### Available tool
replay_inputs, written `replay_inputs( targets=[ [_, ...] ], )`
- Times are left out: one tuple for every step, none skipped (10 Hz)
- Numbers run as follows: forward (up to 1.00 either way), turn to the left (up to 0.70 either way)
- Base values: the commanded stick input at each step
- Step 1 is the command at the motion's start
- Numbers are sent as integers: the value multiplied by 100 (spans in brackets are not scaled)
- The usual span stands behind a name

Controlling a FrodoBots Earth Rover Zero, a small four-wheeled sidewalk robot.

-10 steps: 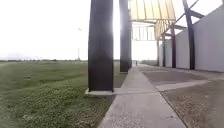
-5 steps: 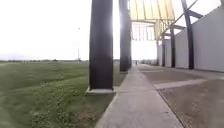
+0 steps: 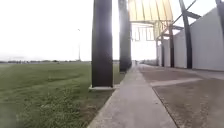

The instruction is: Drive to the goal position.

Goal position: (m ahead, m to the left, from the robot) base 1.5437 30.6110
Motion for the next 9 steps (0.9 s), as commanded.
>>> replay_inputs(
  targets=[
    [-70, 0],
    [-70, 0],
    [-70, 0],
    [-70, 0],
    [-70, 0],
    [-70, 0],
    [-70, 0],
    [-70, 0],
    [-70, 0]
  ],
)
